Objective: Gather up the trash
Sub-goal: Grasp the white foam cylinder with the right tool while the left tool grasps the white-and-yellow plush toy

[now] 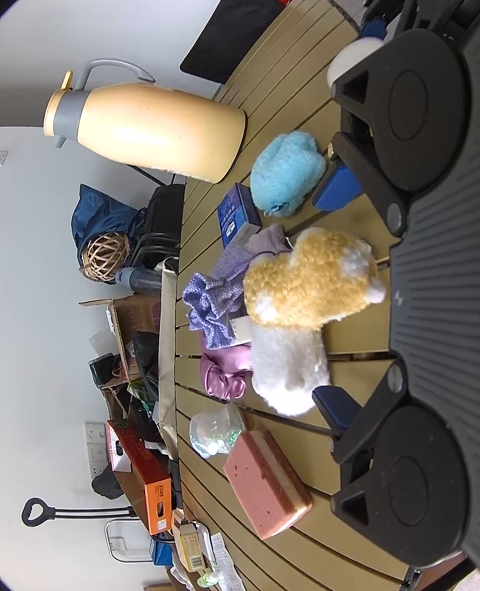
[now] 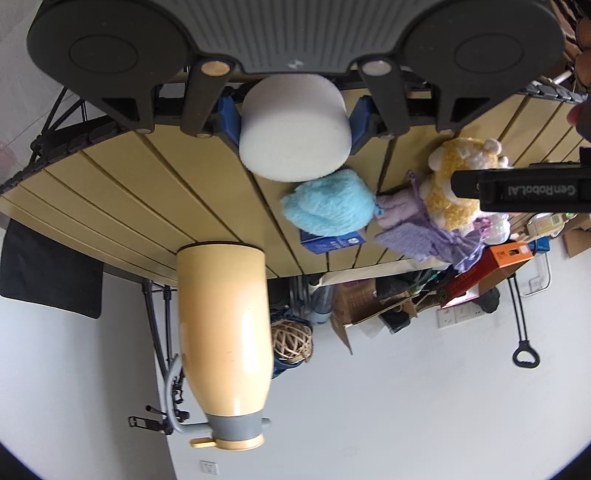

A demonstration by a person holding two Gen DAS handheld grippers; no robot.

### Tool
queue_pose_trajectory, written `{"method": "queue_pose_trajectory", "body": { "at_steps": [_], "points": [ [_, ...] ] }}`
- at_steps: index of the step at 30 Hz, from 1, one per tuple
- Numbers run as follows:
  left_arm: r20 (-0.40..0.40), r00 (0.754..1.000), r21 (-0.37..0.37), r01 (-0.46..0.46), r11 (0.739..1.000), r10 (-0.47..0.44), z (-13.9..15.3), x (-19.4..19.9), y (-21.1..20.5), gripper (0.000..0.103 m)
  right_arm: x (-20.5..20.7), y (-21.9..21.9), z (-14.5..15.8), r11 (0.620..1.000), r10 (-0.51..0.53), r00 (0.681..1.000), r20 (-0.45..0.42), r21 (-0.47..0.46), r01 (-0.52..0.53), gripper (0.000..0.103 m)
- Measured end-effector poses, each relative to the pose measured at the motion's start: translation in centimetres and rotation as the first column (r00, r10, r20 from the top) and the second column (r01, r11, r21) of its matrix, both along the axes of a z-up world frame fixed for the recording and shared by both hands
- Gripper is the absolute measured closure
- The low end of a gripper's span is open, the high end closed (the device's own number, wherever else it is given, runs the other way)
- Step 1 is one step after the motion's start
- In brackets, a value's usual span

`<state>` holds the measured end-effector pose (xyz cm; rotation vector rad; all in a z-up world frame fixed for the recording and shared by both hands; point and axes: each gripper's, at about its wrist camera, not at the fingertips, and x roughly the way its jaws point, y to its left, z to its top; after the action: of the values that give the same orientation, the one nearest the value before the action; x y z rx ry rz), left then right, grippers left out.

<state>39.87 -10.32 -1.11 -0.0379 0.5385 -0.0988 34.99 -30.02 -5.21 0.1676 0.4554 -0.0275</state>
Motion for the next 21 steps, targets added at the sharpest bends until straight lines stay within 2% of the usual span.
{"method": "queue_pose_trajectory", "body": {
  "at_steps": [6,8,10,13,14,16,21],
  "points": [
    [-0.009,0.998,-0.018,-0.057,0.998,0.057,-0.6,1.7,-0.7,0.001,0.3,-1.7,-0.3,0.997,-0.048,0.999,-0.016,0.058,0.049,0.046],
    [-0.019,0.997,-0.033,-0.078,0.996,0.078,-0.8,2.2,-0.7,0.009,0.3,-1.9,-0.5,0.996,-0.058,0.998,-0.017,0.061,0.059,0.046],
    [-0.021,0.995,-0.030,-0.098,0.995,0.097,-0.9,2.5,-0.7,0.011,0.4,-2.1,-0.6,0.996,-0.065,0.998,-0.020,0.063,0.066,0.046],
    [-0.023,0.994,-0.014,-0.111,0.994,0.111,-1.2,2.8,-0.7,0.021,0.4,-2.3,-0.7,0.995,-0.073,0.997,-0.019,0.067,0.074,0.046],
    [-0.027,0.994,-0.019,-0.104,0.994,0.104,-1.3,2.8,-0.7,0.035,0.4,-2.4,-0.6,0.995,-0.074,0.997,-0.018,0.069,0.075,0.046],
    [-0.055,0.996,-0.035,-0.073,0.997,0.071,-1.6,2.9,-0.6,0.050,0.3,-2.3,-0.6,0.995,-0.073,0.997,-0.016,0.069,0.074,0.046],
    [-0.031,0.998,-0.008,-0.060,0.998,0.060,-1.8,2.1,-0.8,0.051,-0.2,-2.1,-0.4,0.995,-0.066,0.998,-0.007,0.070,0.067,0.046]
  ]
}}
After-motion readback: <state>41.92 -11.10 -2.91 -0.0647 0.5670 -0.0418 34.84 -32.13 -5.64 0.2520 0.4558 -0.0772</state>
